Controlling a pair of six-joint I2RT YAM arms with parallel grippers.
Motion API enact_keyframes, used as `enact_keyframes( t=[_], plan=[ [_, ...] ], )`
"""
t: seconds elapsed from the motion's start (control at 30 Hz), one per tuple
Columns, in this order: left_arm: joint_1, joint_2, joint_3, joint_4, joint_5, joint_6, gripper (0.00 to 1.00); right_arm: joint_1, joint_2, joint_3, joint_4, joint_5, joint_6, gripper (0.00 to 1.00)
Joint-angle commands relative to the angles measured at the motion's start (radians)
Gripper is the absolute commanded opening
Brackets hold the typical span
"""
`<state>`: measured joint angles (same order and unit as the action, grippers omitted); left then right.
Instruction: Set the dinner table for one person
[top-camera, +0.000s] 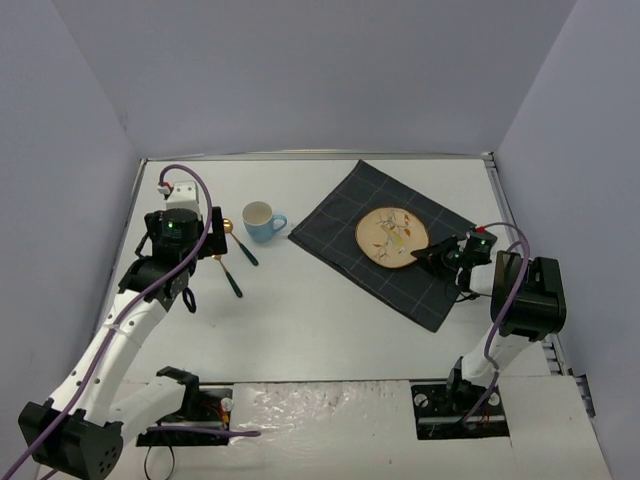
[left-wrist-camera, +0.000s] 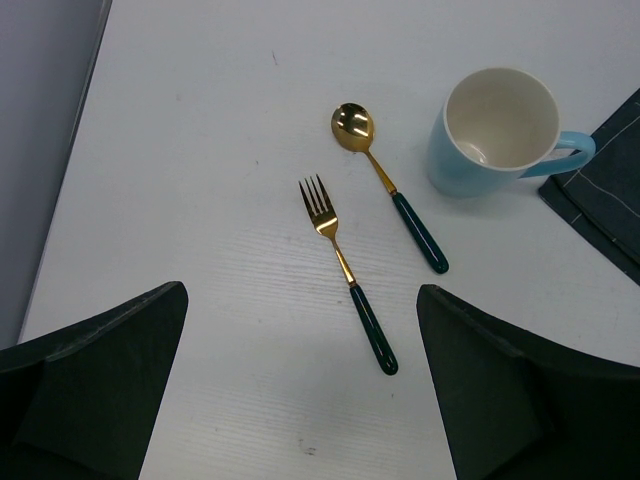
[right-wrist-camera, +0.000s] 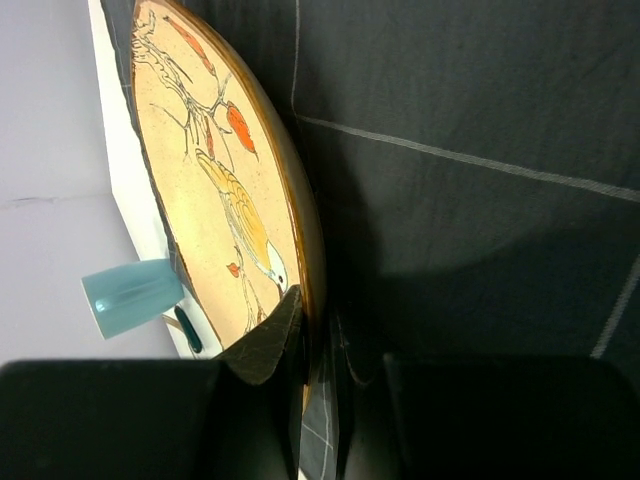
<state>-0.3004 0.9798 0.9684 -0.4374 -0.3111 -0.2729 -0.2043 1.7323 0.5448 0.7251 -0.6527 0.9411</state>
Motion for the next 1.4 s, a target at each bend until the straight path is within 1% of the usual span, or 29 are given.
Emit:
enact_keyframes(
  t=[0.0, 0.13, 0.27, 0.3, 0.37, 0.43, 0.47, 0.53, 0.57, 0.63, 0.8, 0.9, 1.0, 1.2, 1.27, 1.37],
  plan=[
    [0.006, -0.003, 0.007, 0.055, 0.003, 0.008, 0.97, -0.009, -0.034, 0.011, 0.117, -0.047, -0.023, 0.15],
    [0.007, 0.0, 0.008, 0.054, 0.022, 0.001, 0.97, -0.01, -0.099, 0.018, -0.01, 0.0, -0.079, 0.44],
    [0.006, 0.012, 0.02, 0.045, 0.064, -0.031, 0.97, -0.012, -0.221, 0.065, -0.24, 0.1, -0.171, 0.66],
    [0.006, 0.016, 0.026, 0.041, 0.073, -0.039, 0.97, -0.012, -0.25, 0.078, -0.287, 0.153, -0.193, 0.69],
    [0.004, 0.04, 0.047, 0.031, 0.095, -0.052, 0.97, -0.012, -0.322, 0.112, -0.451, 0.246, -0.261, 0.75],
    [0.006, 0.07, 0.081, 0.001, 0.114, -0.069, 0.97, -0.01, -0.423, 0.159, -0.527, 0.315, -0.289, 0.83],
    [0.006, 0.096, 0.111, -0.01, 0.125, -0.072, 0.97, -0.009, -0.459, 0.174, -0.566, 0.351, -0.305, 0.85],
    [0.006, 0.143, 0.16, -0.03, 0.143, -0.077, 0.97, -0.007, -0.547, 0.204, -0.617, 0.394, -0.348, 0.89],
    [0.006, 0.171, 0.19, -0.043, 0.151, -0.078, 0.97, -0.005, -0.566, 0.224, -0.637, 0.41, -0.358, 0.91],
    [0.006, 0.234, 0.23, -0.06, 0.177, -0.087, 0.97, -0.001, -0.62, 0.263, -0.663, 0.437, -0.392, 0.97],
    [0.007, 0.394, 0.355, -0.061, 0.187, -0.097, 0.97, 0.078, -0.689, 0.3, -0.688, 0.499, -0.459, 1.0],
    [0.008, 0.501, 0.439, -0.056, 0.186, -0.088, 0.97, 0.131, -0.701, 0.3, -0.688, 0.471, -0.481, 1.0],
    [0.013, 0.579, 0.488, -0.052, 0.201, -0.079, 0.96, 0.154, -0.731, 0.289, -0.686, 0.444, -0.484, 1.0],
    [0.04, 0.764, 0.592, -0.057, 0.238, -0.091, 0.89, 0.18, -0.809, 0.24, -0.639, 0.406, -0.501, 0.99],
    [0.047, 0.789, 0.618, -0.062, 0.245, -0.095, 0.87, 0.182, -0.811, 0.238, -0.638, 0.397, -0.507, 0.99],
    [0.069, 0.845, 0.646, -0.065, 0.272, -0.105, 0.77, 0.191, -0.808, 0.239, -0.636, 0.378, -0.511, 0.99]
  ],
)
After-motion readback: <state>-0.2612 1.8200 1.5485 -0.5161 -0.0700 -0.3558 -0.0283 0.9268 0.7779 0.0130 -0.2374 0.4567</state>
